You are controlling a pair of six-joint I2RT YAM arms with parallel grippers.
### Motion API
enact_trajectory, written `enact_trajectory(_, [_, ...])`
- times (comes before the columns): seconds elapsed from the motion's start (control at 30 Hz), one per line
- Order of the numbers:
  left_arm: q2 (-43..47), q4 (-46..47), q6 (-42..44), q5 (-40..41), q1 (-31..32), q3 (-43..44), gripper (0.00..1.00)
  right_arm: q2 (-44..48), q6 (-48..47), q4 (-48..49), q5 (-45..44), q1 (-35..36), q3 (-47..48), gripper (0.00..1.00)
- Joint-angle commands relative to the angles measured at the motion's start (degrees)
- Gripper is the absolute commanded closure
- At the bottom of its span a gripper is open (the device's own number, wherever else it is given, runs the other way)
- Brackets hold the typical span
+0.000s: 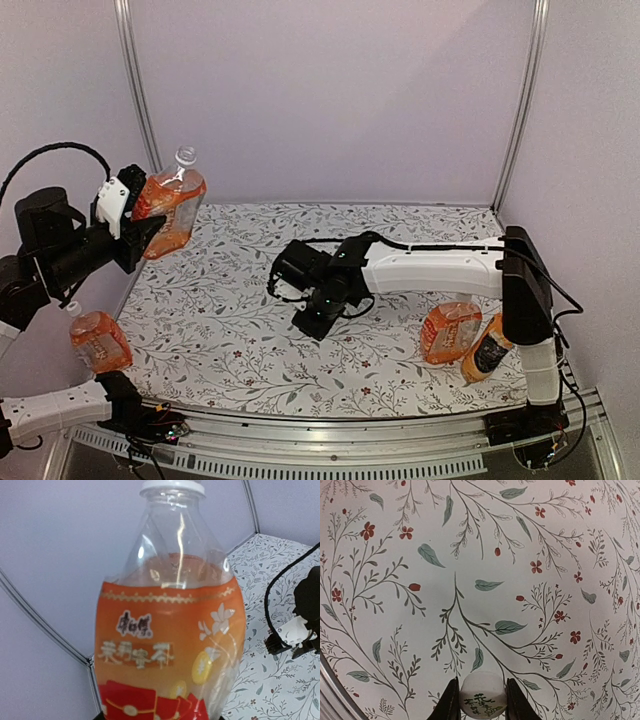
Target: Unscrew the bottle caps
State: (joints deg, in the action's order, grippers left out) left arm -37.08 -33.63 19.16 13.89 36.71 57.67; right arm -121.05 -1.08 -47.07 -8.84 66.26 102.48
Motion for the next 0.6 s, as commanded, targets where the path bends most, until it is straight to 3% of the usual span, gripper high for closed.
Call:
enact_trajectory(0.0, [0.2, 0.6, -3.0, -3.9, -0.8, 0.9, 0.87, -5.8, 8.3, -5.4, 0.8, -1.2, 4.0, 1.00])
enact_trajectory(0.37, [0.1, -0.2, -2.4, -7.5, -0.8, 2.0, 0.87, -13.4, 12.0, -8.6, 1.0, -1.4, 6.1, 0.98])
enact_trajectory(0.4, [0.1, -0.1, -2.4, -7.5, -0.8, 2.1, 0.87, -13.7, 12.1, -8.7, 1.4, -1.4, 6.3, 0.93])
enact_trajectory(0.5, [0.0, -0.3, -2.2, -8.9, -0.8, 2.5, 0.87, -13.7, 12.4, -9.1, 2.2, -1.5, 6.7, 0.51])
enact_trajectory(0.57, [0.0, -0.6, -2.2, -10.3, -0.8, 2.9, 0.87, -13.3, 12.7, -9.8, 1.9, -1.5, 7.5, 0.33])
